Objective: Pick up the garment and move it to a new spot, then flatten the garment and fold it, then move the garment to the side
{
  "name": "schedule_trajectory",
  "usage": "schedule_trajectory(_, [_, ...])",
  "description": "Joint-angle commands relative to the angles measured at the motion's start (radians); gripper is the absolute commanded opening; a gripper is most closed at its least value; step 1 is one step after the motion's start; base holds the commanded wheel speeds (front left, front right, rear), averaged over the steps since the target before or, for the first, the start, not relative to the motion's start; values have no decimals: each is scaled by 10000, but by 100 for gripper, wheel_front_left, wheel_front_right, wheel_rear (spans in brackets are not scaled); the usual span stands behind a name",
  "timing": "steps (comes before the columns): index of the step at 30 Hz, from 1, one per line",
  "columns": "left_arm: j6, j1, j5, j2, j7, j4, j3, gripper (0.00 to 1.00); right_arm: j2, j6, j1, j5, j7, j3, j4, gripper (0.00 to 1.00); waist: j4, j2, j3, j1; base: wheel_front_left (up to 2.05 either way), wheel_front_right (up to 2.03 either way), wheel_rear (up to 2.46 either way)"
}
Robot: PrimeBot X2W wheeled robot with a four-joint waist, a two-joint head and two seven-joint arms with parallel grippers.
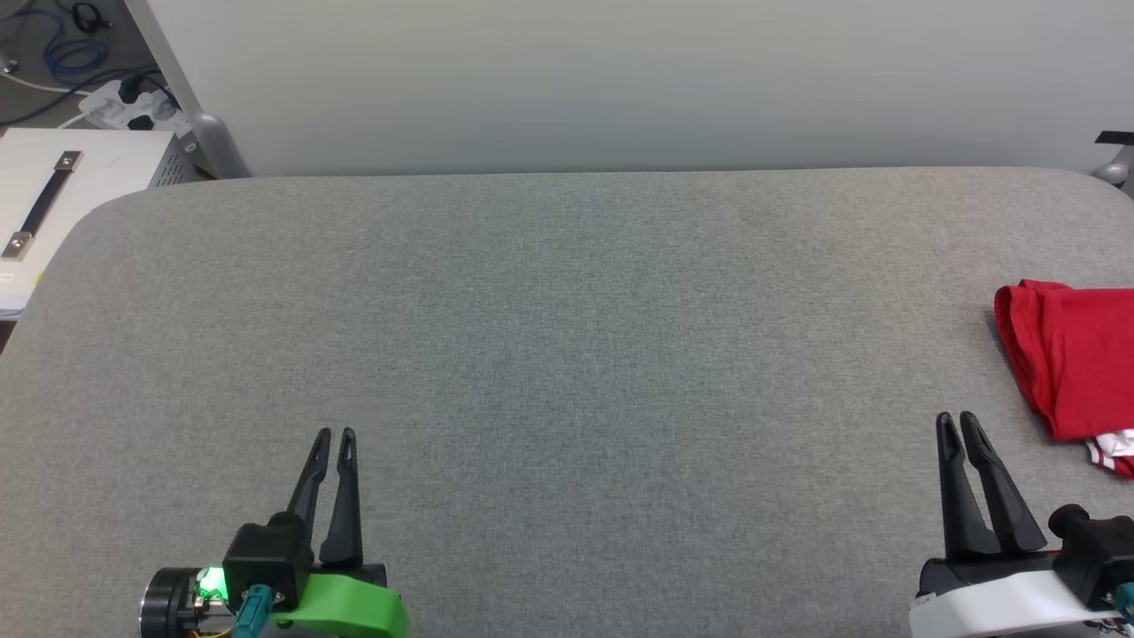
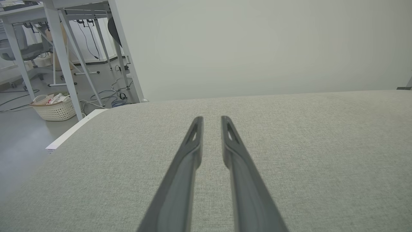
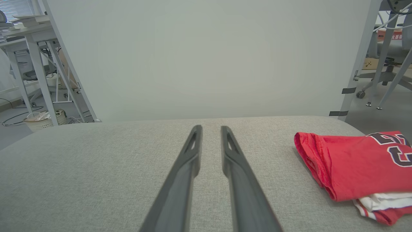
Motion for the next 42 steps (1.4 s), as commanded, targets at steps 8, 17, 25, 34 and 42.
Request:
schedule_trajectory(8, [-28, -44, 43, -38, 125, -4, 46, 0, 5, 0, -72, -76, 104, 16, 71, 0, -23, 0, -21, 0, 0, 0, 0])
schedule_trajectory(17, [-72, -109, 107, -94, 307, -16, 113, 0, 16, -1, -176, -186, 255, 40, 172, 0, -57, 0, -50, 0, 0, 0, 0])
schedule_trajectory(25, [-110, -166, 162, -143, 467, -26, 172, 0, 26, -1, -269, -282, 388, 61, 260, 0, -86, 0, -76, 0, 0, 0, 0])
schedule_trajectory(34, [-153, -229, 224, -198, 645, -37, 238, 0, 36, -2, -371, -390, 536, 84, 359, 0, -119, 0, -105, 0, 0, 0, 0])
schedule_trajectory(42, [-192, -287, 281, -248, 809, -48, 299, 0, 46, -2, -465, -489, 673, 105, 450, 0, -149, 0, -131, 0, 0, 0, 0])
